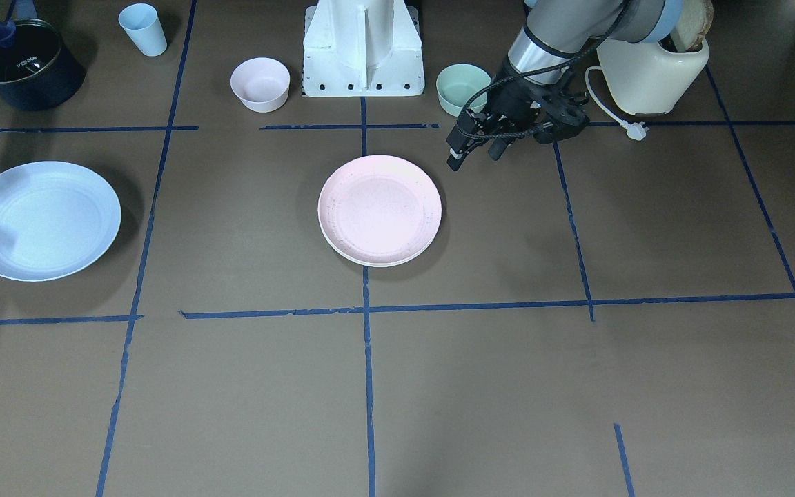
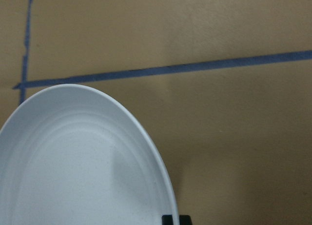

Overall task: Stack three plates with pink and blue
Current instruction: 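Lift the light blue plate toward the pink plate while the left arm retracts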

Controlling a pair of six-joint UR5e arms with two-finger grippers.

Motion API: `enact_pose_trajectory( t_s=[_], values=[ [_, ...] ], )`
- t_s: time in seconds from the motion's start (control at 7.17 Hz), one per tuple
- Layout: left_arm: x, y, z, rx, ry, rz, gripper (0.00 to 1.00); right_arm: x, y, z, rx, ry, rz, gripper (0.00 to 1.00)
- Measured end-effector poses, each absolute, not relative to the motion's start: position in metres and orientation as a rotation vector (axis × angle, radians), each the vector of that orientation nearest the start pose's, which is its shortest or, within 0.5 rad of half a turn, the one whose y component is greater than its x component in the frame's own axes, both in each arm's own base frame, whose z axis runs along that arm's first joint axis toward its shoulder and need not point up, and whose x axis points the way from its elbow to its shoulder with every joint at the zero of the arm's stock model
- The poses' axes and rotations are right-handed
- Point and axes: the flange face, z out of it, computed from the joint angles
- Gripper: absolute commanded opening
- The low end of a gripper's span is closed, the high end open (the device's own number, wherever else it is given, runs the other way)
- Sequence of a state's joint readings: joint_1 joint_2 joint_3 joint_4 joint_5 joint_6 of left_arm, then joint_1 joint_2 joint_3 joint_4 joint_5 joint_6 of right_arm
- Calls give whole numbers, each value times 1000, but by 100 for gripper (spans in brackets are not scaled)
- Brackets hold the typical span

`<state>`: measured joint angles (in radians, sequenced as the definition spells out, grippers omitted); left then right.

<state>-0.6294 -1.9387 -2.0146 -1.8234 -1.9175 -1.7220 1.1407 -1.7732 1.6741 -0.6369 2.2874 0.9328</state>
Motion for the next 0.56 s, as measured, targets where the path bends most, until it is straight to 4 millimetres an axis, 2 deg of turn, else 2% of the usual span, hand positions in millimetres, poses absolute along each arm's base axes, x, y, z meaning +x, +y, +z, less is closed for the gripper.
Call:
enact_pose_trajectory(
  t_s=[0.28, 0.56],
  values=[
    [372, -419, 246, 39, 993, -379, 100, -129, -444, 529, 188, -1124, 238, 0],
    [333, -443, 278, 115, 917, -218, 100, -156, -475, 475, 157, -1186, 283, 0]
  ],
)
